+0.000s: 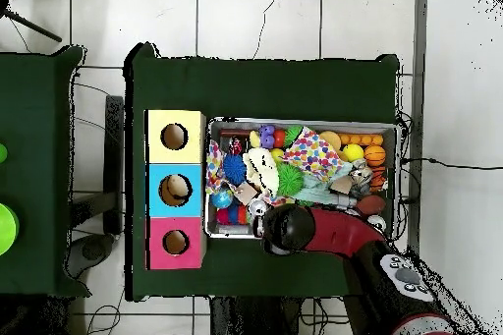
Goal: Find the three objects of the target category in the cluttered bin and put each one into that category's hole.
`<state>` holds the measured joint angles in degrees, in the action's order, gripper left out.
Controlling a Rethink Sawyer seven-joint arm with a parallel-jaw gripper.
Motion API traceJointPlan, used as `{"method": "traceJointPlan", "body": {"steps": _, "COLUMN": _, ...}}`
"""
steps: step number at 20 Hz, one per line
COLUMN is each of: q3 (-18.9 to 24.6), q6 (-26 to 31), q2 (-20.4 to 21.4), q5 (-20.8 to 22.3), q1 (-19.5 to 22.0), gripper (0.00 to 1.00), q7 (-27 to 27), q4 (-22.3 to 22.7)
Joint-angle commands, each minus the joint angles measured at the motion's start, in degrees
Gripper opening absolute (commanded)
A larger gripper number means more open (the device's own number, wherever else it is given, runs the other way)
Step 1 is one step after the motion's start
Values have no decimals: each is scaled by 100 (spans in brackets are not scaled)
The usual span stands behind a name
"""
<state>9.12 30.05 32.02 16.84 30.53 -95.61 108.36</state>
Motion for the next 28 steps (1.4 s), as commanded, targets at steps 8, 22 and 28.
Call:
{"method": "traceJointPlan", "body": {"steps": 8, "q3": 2, "q6": 170, "q2": 787, "q5": -799, "q1": -339, "gripper": 100, "q7": -1234, "q4": 259}}
{"method": "traceJointPlan", "body": {"steps": 22, "q3": -597, "q6": 340, "q2": 977, "q5": -1521, "q1": -758, "gripper": 100, "q7": -1573, "q4": 132}}
{"method": "traceJointPlan", "body": {"steps": 28, "q3": -691, "q6": -330, "q2": 733, "q5": -1688, "q1": -869, "gripper": 100, "q7": -1582, "q4": 259}}
